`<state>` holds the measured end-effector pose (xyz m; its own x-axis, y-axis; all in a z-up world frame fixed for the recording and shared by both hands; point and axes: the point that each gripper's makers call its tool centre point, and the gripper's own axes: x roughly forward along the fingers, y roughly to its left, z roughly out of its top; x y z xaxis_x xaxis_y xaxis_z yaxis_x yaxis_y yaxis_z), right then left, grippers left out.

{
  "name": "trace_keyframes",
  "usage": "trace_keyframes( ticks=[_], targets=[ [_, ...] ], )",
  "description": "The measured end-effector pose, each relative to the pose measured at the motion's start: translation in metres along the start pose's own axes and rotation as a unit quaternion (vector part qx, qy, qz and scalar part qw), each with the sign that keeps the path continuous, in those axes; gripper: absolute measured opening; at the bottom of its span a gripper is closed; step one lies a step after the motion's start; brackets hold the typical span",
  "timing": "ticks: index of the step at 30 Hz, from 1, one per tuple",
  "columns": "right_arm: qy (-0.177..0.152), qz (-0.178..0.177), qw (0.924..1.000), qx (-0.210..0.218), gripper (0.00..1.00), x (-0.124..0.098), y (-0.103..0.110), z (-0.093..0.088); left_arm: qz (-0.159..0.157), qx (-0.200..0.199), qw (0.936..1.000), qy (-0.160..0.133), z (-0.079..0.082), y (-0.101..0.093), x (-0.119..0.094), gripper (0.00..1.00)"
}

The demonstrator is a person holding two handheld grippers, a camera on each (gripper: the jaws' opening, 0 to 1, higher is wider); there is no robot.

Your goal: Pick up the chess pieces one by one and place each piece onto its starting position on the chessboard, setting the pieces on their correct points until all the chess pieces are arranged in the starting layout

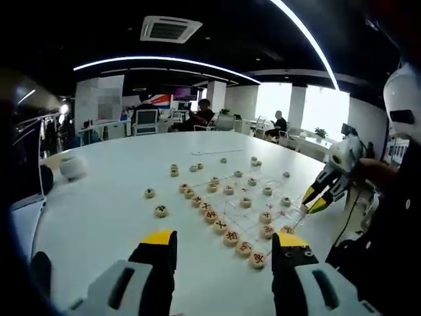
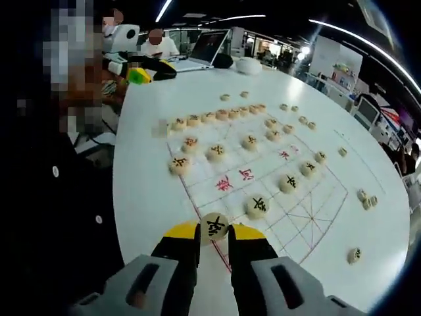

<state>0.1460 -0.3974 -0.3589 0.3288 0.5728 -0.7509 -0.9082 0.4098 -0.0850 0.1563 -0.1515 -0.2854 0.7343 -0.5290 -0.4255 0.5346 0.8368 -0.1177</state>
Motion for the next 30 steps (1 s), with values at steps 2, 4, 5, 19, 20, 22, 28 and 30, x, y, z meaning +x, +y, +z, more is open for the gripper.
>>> trace_keyframes(
  ticks=[2, 4, 5, 19, 20, 22, 28, 30],
  targets=[
    [0.002, 0.003, 1.0000, -0.001, 0.19, 0.001, 0.001, -0.001, 0.000, -0.001, 1.0000, 0.000, 0.000, 0.000, 0.000, 0.59],
    [0.004, 0.003, 1.0000, 0.000, 0.19, 0.003, 0.001, -0.003, 0.000, -0.002, 1.0000, 0.001, -0.001, 0.001, 0.001, 0.59],
    [0.005, 0.003, 1.0000, -0.001, 0.19, 0.002, 0.001, -0.004, 0.000, -0.003, 1.0000, 0.002, -0.002, 0.001, 0.001, 0.59],
    [-0.019, -0.006, 0.9996, 0.018, 0.29, -0.009, 0.001, -0.002, -0.001, 0.000, 1.0000, 0.004, 0.000, -0.002, 0.002, 0.59],
    [-0.029, -0.008, 0.9991, 0.028, 0.30, -0.012, -0.001, 0.000, 0.000, 0.000, 1.0000, 0.004, 0.000, -0.001, 0.002, 0.59],
    [-0.040, -0.013, 0.9984, 0.039, 0.30, -0.016, -0.004, 0.001, 0.001, 0.000, 1.0000, 0.003, 0.000, -0.001, 0.001, 0.59],
    [-0.099, -0.074, 0.9896, 0.074, 0.33, -0.043, -0.028, 0.005, 0.002, 0.003, 1.0000, 0.003, 0.003, -0.002, 0.002, 0.59],
    [-0.125, -0.100, 0.9832, 0.089, 0.33, -0.054, -0.038, 0.007, 0.001, 0.006, 1.0000, 0.004, 0.004, -0.003, 0.003, 0.59]
  ],
)
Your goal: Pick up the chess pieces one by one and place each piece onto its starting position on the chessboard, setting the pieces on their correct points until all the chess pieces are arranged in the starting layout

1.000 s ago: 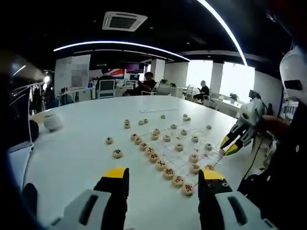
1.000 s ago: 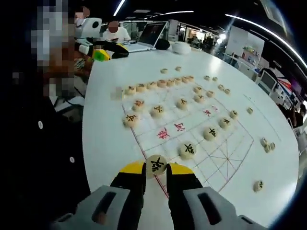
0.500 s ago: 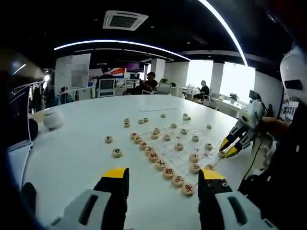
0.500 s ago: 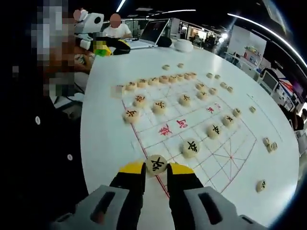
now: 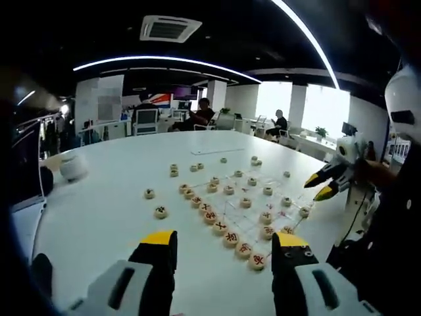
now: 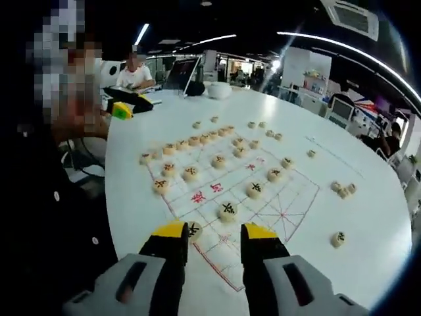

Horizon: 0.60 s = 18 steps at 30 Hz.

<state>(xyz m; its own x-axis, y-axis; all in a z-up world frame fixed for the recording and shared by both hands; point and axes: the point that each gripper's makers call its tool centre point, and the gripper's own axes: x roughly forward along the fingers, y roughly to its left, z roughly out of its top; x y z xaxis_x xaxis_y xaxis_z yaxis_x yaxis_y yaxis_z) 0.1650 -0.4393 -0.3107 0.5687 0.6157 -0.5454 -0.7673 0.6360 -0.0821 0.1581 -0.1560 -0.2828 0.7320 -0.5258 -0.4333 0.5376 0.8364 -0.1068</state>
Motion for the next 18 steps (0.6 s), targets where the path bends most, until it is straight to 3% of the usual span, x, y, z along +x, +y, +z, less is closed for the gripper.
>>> trace_keyframes(
  ticks=[7, 9, 18],
  targets=[
    [-0.048, -0.055, 0.9960, 0.052, 0.34, -0.023, -0.023, 0.003, -0.005, 0.007, 1.0000, 0.000, 0.005, -0.004, 0.004, 0.59],
    [-0.073, -0.079, 0.9912, 0.076, 0.33, -0.032, -0.036, 0.004, -0.006, 0.007, 1.0000, 0.001, 0.005, -0.005, 0.005, 0.59],
    [-0.058, -0.104, 0.9900, 0.075, 0.33, -0.043, -0.067, -0.005, -0.008, 0.008, 0.9999, 0.004, 0.006, -0.005, 0.009, 0.59]
  ],
)
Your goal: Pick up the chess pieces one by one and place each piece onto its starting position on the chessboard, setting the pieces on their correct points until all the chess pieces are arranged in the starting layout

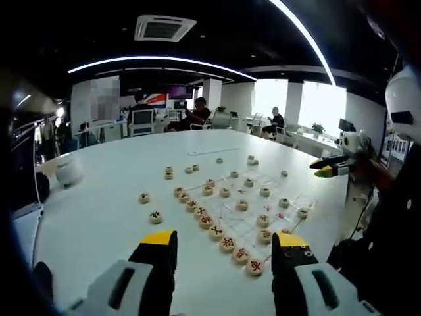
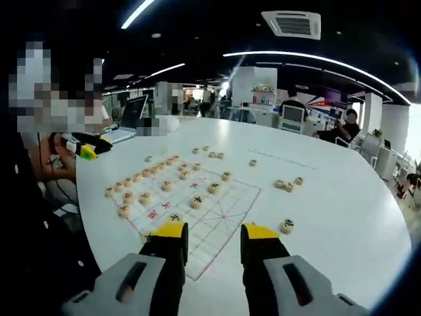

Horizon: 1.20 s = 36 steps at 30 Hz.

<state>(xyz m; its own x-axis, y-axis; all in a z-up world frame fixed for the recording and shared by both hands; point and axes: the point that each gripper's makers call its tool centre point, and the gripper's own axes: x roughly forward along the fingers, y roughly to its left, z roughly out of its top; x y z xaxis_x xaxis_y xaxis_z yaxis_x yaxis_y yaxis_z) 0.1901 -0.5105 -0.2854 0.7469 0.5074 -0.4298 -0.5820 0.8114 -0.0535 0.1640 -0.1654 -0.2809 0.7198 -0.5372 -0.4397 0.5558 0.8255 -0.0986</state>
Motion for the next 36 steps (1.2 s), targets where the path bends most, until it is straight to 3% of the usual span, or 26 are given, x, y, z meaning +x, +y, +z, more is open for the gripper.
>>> trace_keyframes(
  ticks=[5, 17, 28, 36],
  targets=[
    [0.015, -0.011, 0.9998, -0.012, 0.32, 0.003, -0.030, -0.001, 0.002, -0.002, 1.0000, 0.003, -0.002, 0.002, 0.000, 0.59],
    [0.116, 0.003, 0.9915, -0.059, 0.31, 0.035, -0.092, -0.019, 0.011, -0.009, 0.9999, 0.003, -0.005, 0.006, -0.003, 0.59],
    [0.212, 0.057, 0.9707, -0.098, 0.29, 0.070, -0.106, -0.040, 0.020, -0.012, 0.9997, 0.005, -0.006, 0.009, -0.006, 0.59],
    [0.243, 0.076, 0.9617, -0.101, 0.24, 0.088, -0.106, -0.053, 0.023, -0.015, 0.9996, 0.006, -0.008, 0.010, -0.008, 0.59]
  ],
)
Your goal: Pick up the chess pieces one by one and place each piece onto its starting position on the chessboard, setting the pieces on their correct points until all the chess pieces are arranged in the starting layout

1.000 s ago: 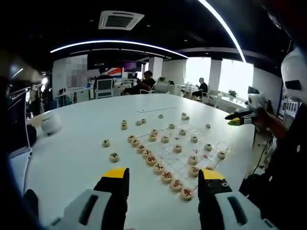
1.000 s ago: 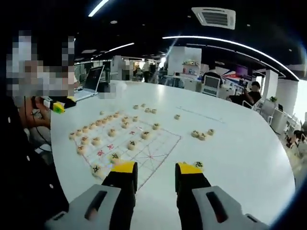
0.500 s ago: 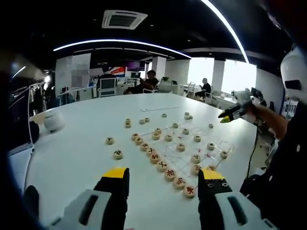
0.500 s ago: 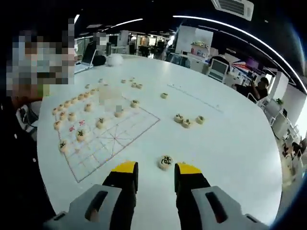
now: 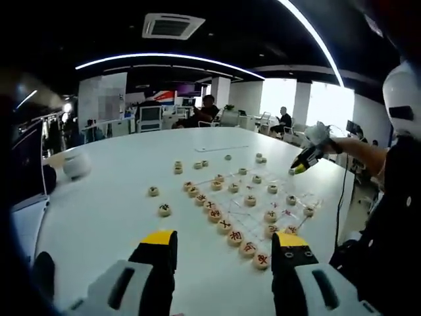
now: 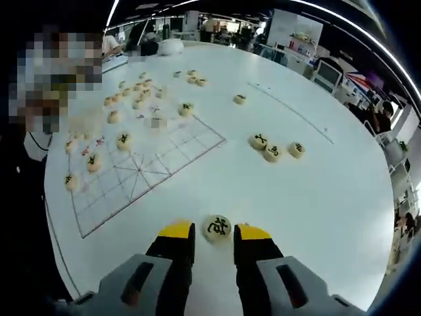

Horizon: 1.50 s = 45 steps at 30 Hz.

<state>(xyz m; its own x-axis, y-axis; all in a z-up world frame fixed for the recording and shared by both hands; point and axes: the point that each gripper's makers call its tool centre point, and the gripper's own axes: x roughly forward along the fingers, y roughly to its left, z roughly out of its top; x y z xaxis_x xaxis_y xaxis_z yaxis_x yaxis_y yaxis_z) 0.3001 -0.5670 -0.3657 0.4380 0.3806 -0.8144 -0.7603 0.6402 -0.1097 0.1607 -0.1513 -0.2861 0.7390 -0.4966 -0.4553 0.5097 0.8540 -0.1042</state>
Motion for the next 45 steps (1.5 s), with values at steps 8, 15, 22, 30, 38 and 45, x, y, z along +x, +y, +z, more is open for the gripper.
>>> trace_keyframes(
  ticks=[8, 15, 22, 30, 38, 45],
  targets=[
    [0.005, -0.003, 0.9999, -0.012, 0.19, 0.000, 0.009, 0.000, 0.000, 0.002, 1.0000, -0.001, 0.001, 0.001, -0.001, 0.59],
    [-0.023, -0.017, 0.9995, -0.010, 0.19, -0.012, 0.007, 0.012, -0.002, 0.002, 1.0000, -0.001, 0.001, 0.000, 0.000, 0.59],
    [-0.070, -0.033, 0.9970, -0.005, 0.19, -0.035, 0.015, 0.022, -0.005, 0.009, 0.9999, -0.004, 0.006, -0.003, 0.001, 0.59],
    [-0.118, -0.047, 0.9919, -0.005, 0.19, -0.058, 0.030, 0.035, -0.009, 0.016, 0.9998, -0.006, 0.010, -0.009, 0.002, 0.59],
    [-0.124, -0.028, 0.9908, -0.047, 0.19, -0.040, 0.039, 0.069, -0.008, 0.014, 0.9998, -0.008, 0.007, -0.010, -0.003, 0.59],
    [-0.113, 0.005, 0.9904, -0.080, 0.19, -0.005, 0.045, 0.104, 0.005, 0.004, 0.9999, -0.011, 0.001, -0.004, -0.011, 0.59]
  ],
)
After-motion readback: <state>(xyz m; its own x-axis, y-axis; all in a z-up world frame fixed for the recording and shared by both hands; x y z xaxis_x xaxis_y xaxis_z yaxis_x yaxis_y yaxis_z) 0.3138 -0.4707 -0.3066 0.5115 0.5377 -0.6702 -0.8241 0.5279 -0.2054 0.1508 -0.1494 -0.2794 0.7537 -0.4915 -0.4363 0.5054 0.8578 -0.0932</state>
